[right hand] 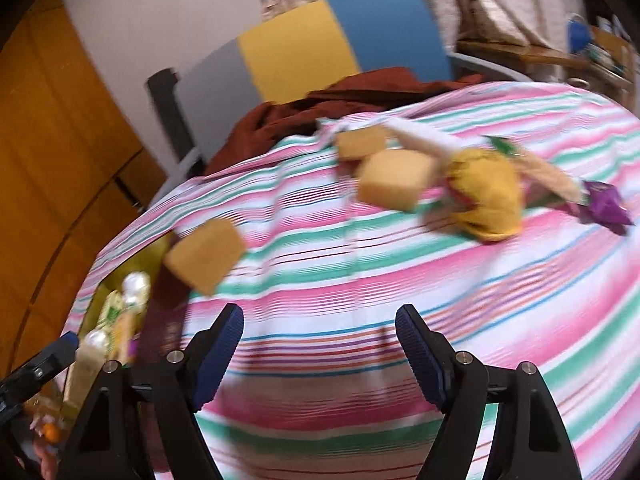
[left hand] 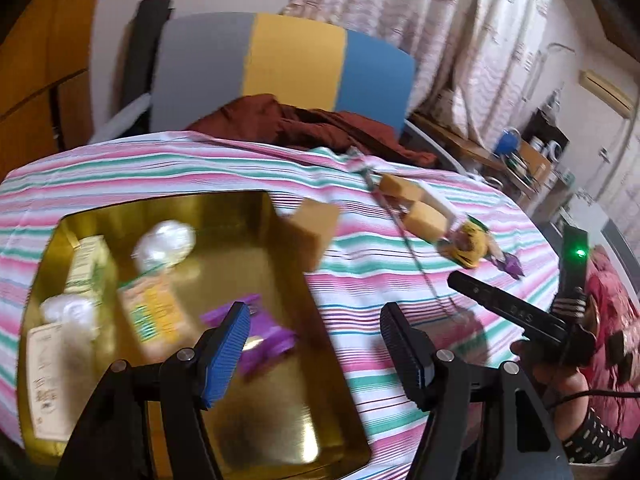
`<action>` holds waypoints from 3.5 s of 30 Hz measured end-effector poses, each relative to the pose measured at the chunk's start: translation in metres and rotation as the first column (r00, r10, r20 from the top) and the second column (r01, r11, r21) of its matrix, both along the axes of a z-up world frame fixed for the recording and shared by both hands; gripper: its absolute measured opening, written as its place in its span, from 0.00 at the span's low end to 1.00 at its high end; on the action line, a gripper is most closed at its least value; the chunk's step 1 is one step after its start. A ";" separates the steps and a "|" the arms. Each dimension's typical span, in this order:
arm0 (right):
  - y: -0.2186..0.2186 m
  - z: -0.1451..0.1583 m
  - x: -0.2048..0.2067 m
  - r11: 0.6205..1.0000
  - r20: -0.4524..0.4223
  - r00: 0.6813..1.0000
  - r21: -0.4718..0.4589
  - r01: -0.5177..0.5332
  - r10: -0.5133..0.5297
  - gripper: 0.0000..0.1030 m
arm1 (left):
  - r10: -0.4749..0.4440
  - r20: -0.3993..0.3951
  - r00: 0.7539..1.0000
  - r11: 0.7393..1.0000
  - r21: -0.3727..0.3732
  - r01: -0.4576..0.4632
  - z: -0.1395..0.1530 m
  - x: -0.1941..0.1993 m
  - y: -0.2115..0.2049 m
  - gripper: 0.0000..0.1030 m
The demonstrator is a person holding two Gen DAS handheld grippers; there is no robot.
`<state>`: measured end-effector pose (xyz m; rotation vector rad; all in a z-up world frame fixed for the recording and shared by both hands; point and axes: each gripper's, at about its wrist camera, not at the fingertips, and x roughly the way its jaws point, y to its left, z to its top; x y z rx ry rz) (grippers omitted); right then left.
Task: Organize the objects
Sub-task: 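Move both open tools back over the table toward the remaining items, then grasp the yellow knitted ball with the left tool while the right tool grasps the pink hair roller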
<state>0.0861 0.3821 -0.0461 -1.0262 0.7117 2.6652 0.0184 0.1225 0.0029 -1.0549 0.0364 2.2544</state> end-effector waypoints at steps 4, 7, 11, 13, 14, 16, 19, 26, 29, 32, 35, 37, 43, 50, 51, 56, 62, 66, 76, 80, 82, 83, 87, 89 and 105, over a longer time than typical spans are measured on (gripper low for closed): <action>0.036 -0.005 0.017 0.996 0.010 0.996 0.002 0.092 -0.092 0.77 | -0.087 0.007 0.996 0.996 -0.012 0.087 -0.001 0.009 0.032 0.66; 0.064 -0.007 0.030 0.986 0.013 0.986 0.006 0.164 -0.165 0.77 | -0.139 0.008 0.990 0.990 -0.019 0.139 -0.002 0.016 0.051 0.66; 0.101 -0.004 0.046 0.961 0.005 0.962 0.052 0.273 -0.274 0.77 | -0.192 0.037 0.981 0.981 -0.020 0.193 -0.007 0.023 0.073 0.66; 0.122 -0.002 0.051 0.937 -0.004 0.941 0.098 0.337 -0.338 0.77 | -0.210 0.045 0.977 0.977 -0.029 0.212 -0.010 0.026 0.080 0.66; 0.133 0.000 0.053 0.925 -0.006 0.931 0.115 0.363 -0.364 0.77 | -0.221 0.046 0.974 0.974 -0.033 0.222 -0.011 0.028 0.083 0.66; 0.157 0.001 0.054 0.896 -0.008 0.907 0.146 0.418 -0.422 0.77 | -0.233 0.048 0.971 0.971 -0.040 0.235 -0.012 0.031 0.089 0.66; 0.190 0.000 0.050 0.870 0.004 0.881 0.157 0.467 -0.474 0.77 | -0.250 0.056 0.967 0.967 -0.043 0.252 -0.014 0.034 0.095 0.66; 0.231 -0.021 0.030 0.881 0.104 0.880 0.155 0.446 -0.464 0.65 | -0.272 0.065 0.960 0.959 -0.062 0.276 -0.017 0.033 0.110 0.66; 0.227 -0.023 0.026 0.882 0.105 0.883 0.178 0.436 -0.458 0.60 | -0.287 0.069 0.955 0.954 -0.065 0.291 -0.018 0.032 0.118 0.66; 0.225 -0.023 0.024 0.881 0.107 0.884 0.202 0.428 -0.455 0.58 | -0.310 0.072 0.948 0.947 -0.070 0.315 -0.019 0.031 0.131 0.66; 0.217 -0.023 0.028 0.877 0.098 0.884 0.217 0.429 -0.457 0.51 | -0.331 0.078 0.940 0.939 -0.070 0.336 -0.018 0.029 0.145 0.66; 0.211 -0.021 0.031 0.869 0.086 0.880 0.226 0.439 -0.467 0.48 | -0.345 0.078 0.935 0.935 -0.062 0.350 -0.018 0.027 0.156 0.66; 0.205 -0.024 0.040 0.871 0.084 0.880 0.213 0.443 -0.468 0.59 | -0.376 0.054 0.925 0.922 -0.080 0.379 -0.019 0.013 0.197 0.66; 0.200 -0.028 0.042 0.872 0.076 0.883 0.219 0.439 -0.464 0.54 | -0.368 0.062 0.928 0.921 -0.109 0.373 -0.029 -0.013 0.253 0.67; 0.200 -0.028 0.041 0.870 0.072 0.883 0.226 0.438 -0.464 0.53 | -0.363 0.061 0.930 0.923 -0.116 0.368 -0.030 -0.016 0.261 0.68; 0.200 -0.030 0.041 0.866 0.050 0.884 0.231 0.443 -0.465 0.48 | -0.378 0.040 0.925 0.920 -0.096 0.380 -0.036 -0.030 0.295 0.82; 0.201 -0.032 0.039 0.862 0.041 0.883 0.243 0.445 -0.467 0.47 | -0.415 0.045 0.909 0.900 -0.128 0.417 -0.055 -0.035 0.324 0.83; 0.202 -0.032 0.039 0.861 0.035 0.883 0.243 0.446 -0.468 0.47 | -0.455 0.011 0.890 0.881 -0.140 0.452 -0.063 -0.025 0.323 0.48; 0.202 -0.031 0.040 0.858 0.026 0.881 0.245 0.452 -0.472 0.47 | -0.448 0.032 0.893 0.885 -0.125 0.449 -0.086 -0.006 0.287 0.41; 0.202 -0.030 0.043 0.856 0.020 0.881 0.247 0.454 -0.473 0.45 | -0.445 0.020 0.896 0.888 -0.124 0.443 -0.086 0.000 0.277 0.41; 0.201 -0.029 0.045 0.852 0.011 0.878 0.247 0.462 -0.479 0.45 | -0.444 0.009 0.896 0.888 -0.126 0.442 -0.086 0.003 0.272 0.40; 0.201 -0.028 0.047 0.851 0.003 0.877 0.246 0.465 -0.480 0.45 | -0.441 0.005 0.898 0.890 -0.124 0.438 -0.086 0.004 0.269 0.39; 0.193 -0.019 0.055 0.844 -0.056 0.877 0.249 0.475 -0.477 0.45 | -0.427 0.000 0.904 0.899 -0.108 0.424 -0.086 0.005 0.256 0.38; 0.189 -0.018 0.054 0.856 -0.052 0.886 0.238 0.459 -0.461 0.45 | -0.419 -0.002 0.908 0.903 -0.100 0.417 -0.086 0.007 0.247 0.38; 0.117 0.006 0.026 0.974 -0.147 0.980 0.164 0.156 -0.132 0.83 | -0.397 -0.015 0.918 0.917 -0.060 0.396 -0.088 0.011 0.216 0.37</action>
